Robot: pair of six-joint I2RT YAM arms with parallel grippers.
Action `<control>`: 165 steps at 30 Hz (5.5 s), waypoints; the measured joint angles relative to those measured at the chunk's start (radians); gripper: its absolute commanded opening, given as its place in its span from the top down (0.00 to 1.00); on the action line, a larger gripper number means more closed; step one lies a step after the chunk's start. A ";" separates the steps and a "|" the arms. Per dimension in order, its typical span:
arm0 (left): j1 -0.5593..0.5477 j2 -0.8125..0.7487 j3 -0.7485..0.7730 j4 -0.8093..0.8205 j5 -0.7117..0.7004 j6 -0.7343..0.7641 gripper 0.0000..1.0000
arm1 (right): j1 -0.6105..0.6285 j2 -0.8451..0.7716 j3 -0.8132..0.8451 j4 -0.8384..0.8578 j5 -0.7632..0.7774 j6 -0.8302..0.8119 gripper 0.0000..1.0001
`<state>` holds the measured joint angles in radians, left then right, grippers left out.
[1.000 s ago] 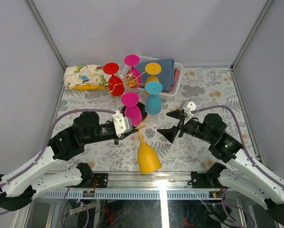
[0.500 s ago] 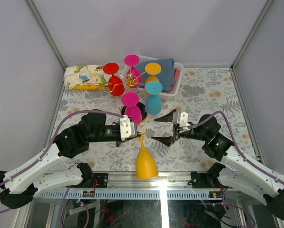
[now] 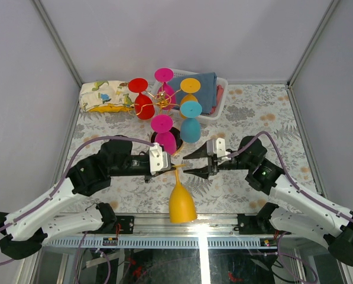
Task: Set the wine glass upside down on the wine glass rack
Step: Turn the wine glass upside down at the wine rack.
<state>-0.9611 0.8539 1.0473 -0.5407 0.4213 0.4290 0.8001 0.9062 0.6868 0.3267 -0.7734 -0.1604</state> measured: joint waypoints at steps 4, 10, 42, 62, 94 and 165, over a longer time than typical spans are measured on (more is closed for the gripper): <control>0.000 0.003 0.007 -0.001 0.001 0.000 1.00 | 0.012 0.028 0.016 0.000 -0.026 0.000 0.55; 0.000 0.023 0.019 -0.007 0.009 0.000 1.00 | 0.024 0.064 0.034 0.000 -0.049 -0.001 0.68; 0.000 -0.156 0.018 0.027 -0.341 -0.301 0.42 | 0.127 0.092 0.112 -0.239 0.253 -0.293 1.00; 0.000 -0.355 -0.222 0.168 -0.542 -0.695 0.33 | 0.200 0.106 0.104 -0.015 0.521 -0.516 1.00; 0.000 -0.171 -0.265 0.399 -0.380 -0.791 0.74 | 0.252 0.060 0.065 0.132 0.467 -0.576 1.00; 0.048 -0.320 -0.320 0.406 -0.548 -0.544 1.00 | 0.259 -0.085 -0.172 0.250 0.652 -0.413 0.33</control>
<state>-0.9127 0.5343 0.7269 -0.1345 -0.1265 -0.1146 1.0595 0.8215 0.5152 0.5770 -0.1215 -0.5732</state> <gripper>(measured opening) 0.057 0.655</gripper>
